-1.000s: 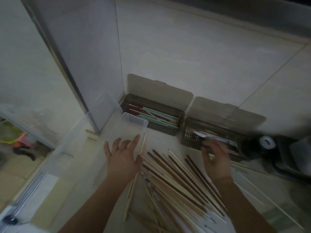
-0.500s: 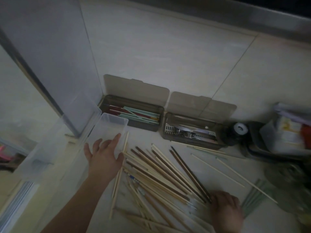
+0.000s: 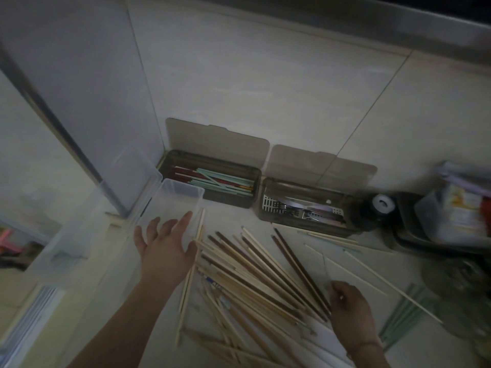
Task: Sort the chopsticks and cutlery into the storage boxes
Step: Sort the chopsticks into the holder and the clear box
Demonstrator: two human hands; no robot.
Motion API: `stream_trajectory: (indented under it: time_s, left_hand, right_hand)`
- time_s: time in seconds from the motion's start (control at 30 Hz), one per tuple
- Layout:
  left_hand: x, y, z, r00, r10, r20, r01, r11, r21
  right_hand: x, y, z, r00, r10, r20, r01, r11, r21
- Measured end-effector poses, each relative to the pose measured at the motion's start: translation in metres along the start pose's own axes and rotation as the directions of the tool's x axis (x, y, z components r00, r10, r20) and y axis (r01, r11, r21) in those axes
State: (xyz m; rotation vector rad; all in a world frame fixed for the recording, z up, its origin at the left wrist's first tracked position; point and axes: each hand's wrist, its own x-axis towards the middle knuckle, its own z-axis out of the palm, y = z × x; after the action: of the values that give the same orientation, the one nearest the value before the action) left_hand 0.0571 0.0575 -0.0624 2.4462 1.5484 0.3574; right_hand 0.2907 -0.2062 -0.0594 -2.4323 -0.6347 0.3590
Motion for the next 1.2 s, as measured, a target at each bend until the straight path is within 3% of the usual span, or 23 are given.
stream_trajectory:
  time_s: [0.07, 0.17, 0.23, 0.33, 0.43, 0.5, 0.57, 0.67, 0.9, 1.03, 1.13, 1.2]
  left_hand:
    - [0.001, 0.0, 0.0, 1.0, -0.001, 0.003, 0.001, 1.0, -0.004]
    - [0.001, 0.0, -0.002, 1.0, -0.009, 0.0, 0.009, 1.0, -0.008]
    - [0.001, 0.0, -0.002, 1.0, -0.009, 0.006, 0.009, 1.0, -0.013]
    - [0.002, 0.0, -0.003, 1.0, -0.013, 0.026, 0.013, 1.0, -0.016]
    - [0.002, -0.001, -0.004, 0.998, -0.015, 0.054, 0.015, 1.0, -0.007]
    - [0.002, -0.001, -0.005, 0.998, -0.015, 0.059, 0.016, 1.0, -0.007]
    - [0.002, 0.0, -0.006, 0.999, -0.01, 0.053, 0.011, 1.0, -0.008]
    - [0.001, 0.0, -0.007, 0.998, -0.015, 0.062, 0.017, 1.0, -0.021]
    - [0.001, -0.001, -0.004, 0.998, 0.005, 0.057, -0.005, 1.0, -0.011]
    - [0.002, 0.001, -0.005, 0.998, -0.002, 0.058, 0.002, 1.0, 0.007]
    - [0.001, 0.002, -0.004, 0.999, 0.004, 0.054, -0.004, 1.0, 0.013]
    - [0.0, 0.003, -0.003, 1.0, 0.003, 0.02, -0.003, 1.0, 0.005]
  right_hand:
    - [0.009, -0.019, -0.003, 0.991, 0.102, 0.091, -0.123, 0.957, 0.263]
    - [0.02, -0.059, -0.002, 0.976, 0.082, 0.202, -0.193, 0.757, 0.624]
    - [0.029, -0.082, 0.007, 0.972, 0.015, 0.237, -0.175, 0.718, 0.674]
    - [0.055, -0.116, 0.028, 0.975, -0.134, 0.176, 0.024, 0.854, 0.52]
    - [0.084, -0.154, 0.052, 0.938, -0.31, 0.155, 0.233, 0.895, 0.38]
    - [0.105, -0.18, 0.068, 0.891, -0.446, 0.081, 0.425, 0.885, 0.19]
    - [0.124, -0.203, 0.082, 0.832, -0.533, 0.155, 0.525, 0.846, 0.096]
    - [0.146, -0.228, 0.107, 0.777, -0.542, 0.321, 0.57, 0.822, 0.009]
    - [0.164, -0.223, 0.144, 0.788, -0.506, 0.352, 0.568, 0.818, -0.095]
    - [0.153, -0.207, 0.12, 0.77, -0.607, 0.198, 0.618, 0.786, 0.006]
    - [0.133, -0.165, 0.09, 0.76, -0.628, -0.167, 0.638, 0.77, 0.006]
    - [0.116, -0.121, 0.069, 0.738, -0.598, -0.313, 0.625, 0.78, -0.016]
